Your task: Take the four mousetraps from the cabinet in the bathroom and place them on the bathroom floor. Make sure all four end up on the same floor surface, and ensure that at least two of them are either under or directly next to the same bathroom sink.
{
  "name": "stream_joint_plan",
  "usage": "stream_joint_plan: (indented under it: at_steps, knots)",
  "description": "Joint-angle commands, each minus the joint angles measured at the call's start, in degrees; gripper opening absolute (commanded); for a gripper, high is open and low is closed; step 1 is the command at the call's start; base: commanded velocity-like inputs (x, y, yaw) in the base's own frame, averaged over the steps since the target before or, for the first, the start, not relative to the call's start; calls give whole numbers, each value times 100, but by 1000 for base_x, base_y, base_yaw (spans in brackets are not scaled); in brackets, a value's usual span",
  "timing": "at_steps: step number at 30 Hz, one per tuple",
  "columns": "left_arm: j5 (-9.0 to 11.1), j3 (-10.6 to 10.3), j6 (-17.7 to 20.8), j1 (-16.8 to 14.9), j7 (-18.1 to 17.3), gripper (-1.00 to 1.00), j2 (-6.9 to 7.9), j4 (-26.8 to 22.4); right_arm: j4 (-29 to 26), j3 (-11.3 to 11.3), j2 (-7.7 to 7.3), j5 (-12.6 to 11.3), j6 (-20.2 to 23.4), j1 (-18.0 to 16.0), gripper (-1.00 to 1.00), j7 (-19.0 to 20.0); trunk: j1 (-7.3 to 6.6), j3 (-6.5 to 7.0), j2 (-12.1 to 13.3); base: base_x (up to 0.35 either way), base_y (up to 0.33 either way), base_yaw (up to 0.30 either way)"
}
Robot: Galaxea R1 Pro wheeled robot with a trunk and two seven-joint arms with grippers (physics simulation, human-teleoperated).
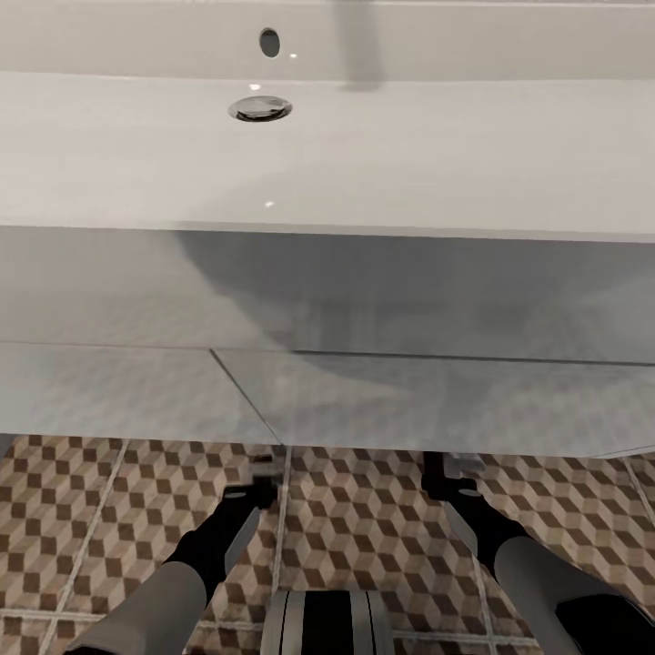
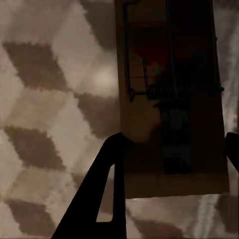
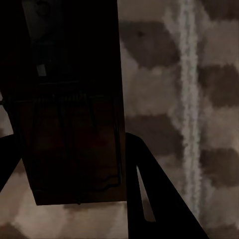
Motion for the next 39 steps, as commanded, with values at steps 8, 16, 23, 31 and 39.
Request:
stream_joint_plan:
  at_steps: [8,16,23,31,39]
  knots:
    - [53,-44,-255,-2,59,-100,-7,-36,-13,67,-4,-63,25,2,-100,-36,-1,-3,-1,0,0,0]
    - [51,-67,-672,-2,59,-100,-18,-34,-13,68,-3,-63,25,0,-100,-36,-1,-3,-1,0,0,0]
    - [45,-78,-795,-2,77,-100,-35,-43,-20,69,-6,-63,25,1,-100,-32,-1,-3,-1,0,0,0]
    - [44,-75,-777,-2,139,-100,-48,-42,-48,69,-5,-63,25,1,-100,-28,-1,-3,-1,69,0,0]
    - [44,-76,-775,-2,149,-100,-50,-46,-78,69,-10,-63,25,2,-100,-28,-1,-3,-1,99,0,0]
